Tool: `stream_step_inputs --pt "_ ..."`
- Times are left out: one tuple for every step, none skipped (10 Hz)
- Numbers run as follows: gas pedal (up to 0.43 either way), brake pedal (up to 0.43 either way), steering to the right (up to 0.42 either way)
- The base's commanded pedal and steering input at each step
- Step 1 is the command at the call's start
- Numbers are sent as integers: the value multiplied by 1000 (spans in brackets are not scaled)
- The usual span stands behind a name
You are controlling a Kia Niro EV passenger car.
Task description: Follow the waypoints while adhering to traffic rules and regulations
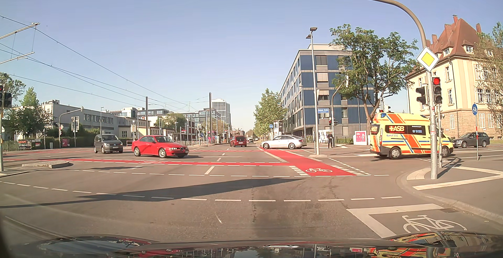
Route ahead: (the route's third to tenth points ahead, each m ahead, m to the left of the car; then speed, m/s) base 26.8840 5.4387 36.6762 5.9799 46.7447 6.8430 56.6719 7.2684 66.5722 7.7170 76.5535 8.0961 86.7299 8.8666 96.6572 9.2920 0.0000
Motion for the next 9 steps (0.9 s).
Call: stream_step_inputs --pt "0 177 -51" --pt "0 177 -51" --pt "0 177 -51" --pt "0 177 -51" --pt "0 177 -51" --pt "0 177 -51" --pt "0 177 -51" --pt "0 177 -51" --pt "0 177 -51"
